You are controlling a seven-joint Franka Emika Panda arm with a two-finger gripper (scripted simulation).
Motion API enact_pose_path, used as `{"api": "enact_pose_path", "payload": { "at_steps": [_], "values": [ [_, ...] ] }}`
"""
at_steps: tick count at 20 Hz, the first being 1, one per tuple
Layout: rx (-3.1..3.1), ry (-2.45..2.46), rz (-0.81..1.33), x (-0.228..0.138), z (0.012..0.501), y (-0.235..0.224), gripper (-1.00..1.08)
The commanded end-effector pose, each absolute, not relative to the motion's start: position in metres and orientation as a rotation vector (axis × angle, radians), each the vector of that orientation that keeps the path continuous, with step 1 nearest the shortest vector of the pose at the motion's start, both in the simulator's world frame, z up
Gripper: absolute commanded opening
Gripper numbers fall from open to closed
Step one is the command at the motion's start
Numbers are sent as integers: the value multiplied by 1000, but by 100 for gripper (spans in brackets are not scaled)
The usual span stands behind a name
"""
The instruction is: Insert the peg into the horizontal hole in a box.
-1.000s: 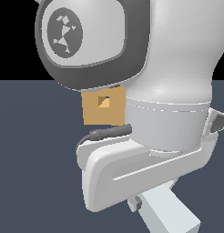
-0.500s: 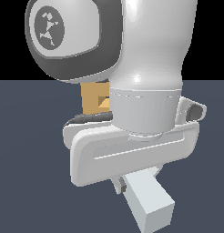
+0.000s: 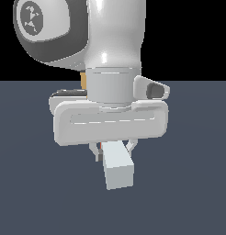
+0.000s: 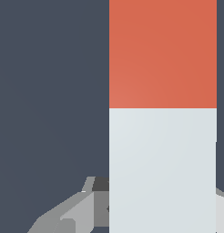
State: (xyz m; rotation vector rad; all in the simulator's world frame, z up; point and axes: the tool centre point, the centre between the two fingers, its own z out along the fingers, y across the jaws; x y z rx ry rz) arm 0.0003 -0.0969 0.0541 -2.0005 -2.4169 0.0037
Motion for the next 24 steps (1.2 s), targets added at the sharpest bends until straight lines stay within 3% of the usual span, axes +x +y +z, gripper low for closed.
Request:
{"api": "enact_pose_path", "payload": {
  "at_steps": [1, 13, 24],
  "values": [
    [-2055, -2376, -1, -9, 64, -81, -100],
    [-2249, -2193, -1, -42, 93, -15, -100],
    [-2312, -2127, 0, -49, 104, 10, -100]
  ]
}}
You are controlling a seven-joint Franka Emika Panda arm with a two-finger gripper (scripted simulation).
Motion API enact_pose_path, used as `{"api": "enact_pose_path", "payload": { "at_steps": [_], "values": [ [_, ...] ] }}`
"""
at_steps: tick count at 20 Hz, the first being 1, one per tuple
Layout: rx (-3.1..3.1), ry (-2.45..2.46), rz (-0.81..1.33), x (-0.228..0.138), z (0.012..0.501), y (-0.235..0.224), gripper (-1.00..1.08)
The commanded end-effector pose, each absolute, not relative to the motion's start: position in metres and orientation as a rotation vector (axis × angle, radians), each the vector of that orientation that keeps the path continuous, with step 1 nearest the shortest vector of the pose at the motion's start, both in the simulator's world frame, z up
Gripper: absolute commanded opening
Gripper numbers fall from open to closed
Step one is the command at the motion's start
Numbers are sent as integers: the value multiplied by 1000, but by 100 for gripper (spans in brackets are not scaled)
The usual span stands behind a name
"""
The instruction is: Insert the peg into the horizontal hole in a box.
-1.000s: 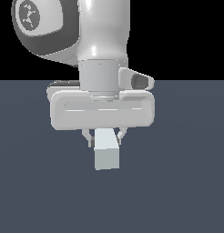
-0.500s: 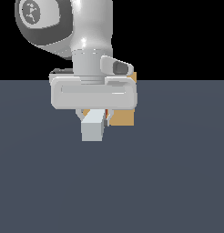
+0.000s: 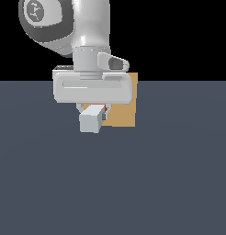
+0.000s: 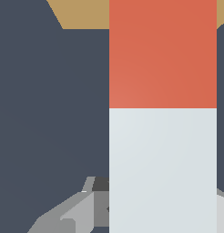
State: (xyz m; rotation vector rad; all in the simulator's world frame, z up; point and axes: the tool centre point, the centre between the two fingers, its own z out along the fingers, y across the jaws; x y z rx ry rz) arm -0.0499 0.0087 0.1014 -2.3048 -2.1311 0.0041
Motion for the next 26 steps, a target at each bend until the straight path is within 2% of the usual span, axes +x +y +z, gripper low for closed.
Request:
{"api": "enact_pose_path", "payload": {
  "at_steps": [1, 16, 21, 26],
  "values": [
    [-2313, -2126, 0, -49, 104, 11, -100],
    [-2312, -2125, 1, -48, 104, 14, -100],
    [-2312, -2125, 0, -47, 104, 35, -100],
    [-2313, -2126, -2, -44, 105, 74, -100]
  ]
}}
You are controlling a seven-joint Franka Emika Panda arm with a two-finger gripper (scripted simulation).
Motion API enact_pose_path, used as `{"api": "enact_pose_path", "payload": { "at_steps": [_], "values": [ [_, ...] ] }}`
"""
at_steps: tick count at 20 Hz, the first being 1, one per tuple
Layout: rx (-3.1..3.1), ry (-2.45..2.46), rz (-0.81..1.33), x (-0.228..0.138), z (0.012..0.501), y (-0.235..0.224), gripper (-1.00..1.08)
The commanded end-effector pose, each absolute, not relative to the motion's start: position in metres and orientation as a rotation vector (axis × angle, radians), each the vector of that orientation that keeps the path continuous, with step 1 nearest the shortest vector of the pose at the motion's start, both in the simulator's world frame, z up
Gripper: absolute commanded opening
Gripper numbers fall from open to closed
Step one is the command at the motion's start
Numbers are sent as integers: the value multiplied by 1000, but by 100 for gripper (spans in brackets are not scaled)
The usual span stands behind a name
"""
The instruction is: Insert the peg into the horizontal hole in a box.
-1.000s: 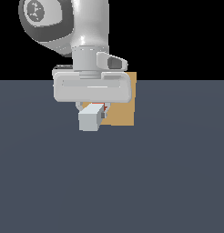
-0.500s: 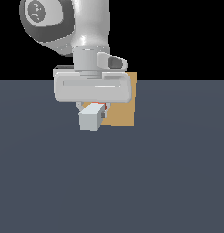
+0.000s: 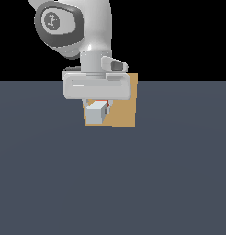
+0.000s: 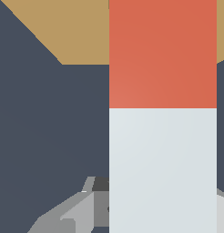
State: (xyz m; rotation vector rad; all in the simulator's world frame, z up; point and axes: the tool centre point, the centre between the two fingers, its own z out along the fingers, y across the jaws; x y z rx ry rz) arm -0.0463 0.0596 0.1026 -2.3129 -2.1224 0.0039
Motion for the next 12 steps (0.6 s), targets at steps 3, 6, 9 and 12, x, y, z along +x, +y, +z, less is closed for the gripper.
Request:
{"api": "enact_pose_path", "payload": {
  "at_steps": [3, 6, 9, 12],
  "values": [
    [-2313, -2126, -3, -42, 105, 97, -100],
    [-2314, -2126, -4, -40, 105, 115, -100],
    [-2314, -2126, -4, -39, 105, 125, -100],
    [-2314, -2126, -4, -38, 105, 129, -100]
  ]
}}
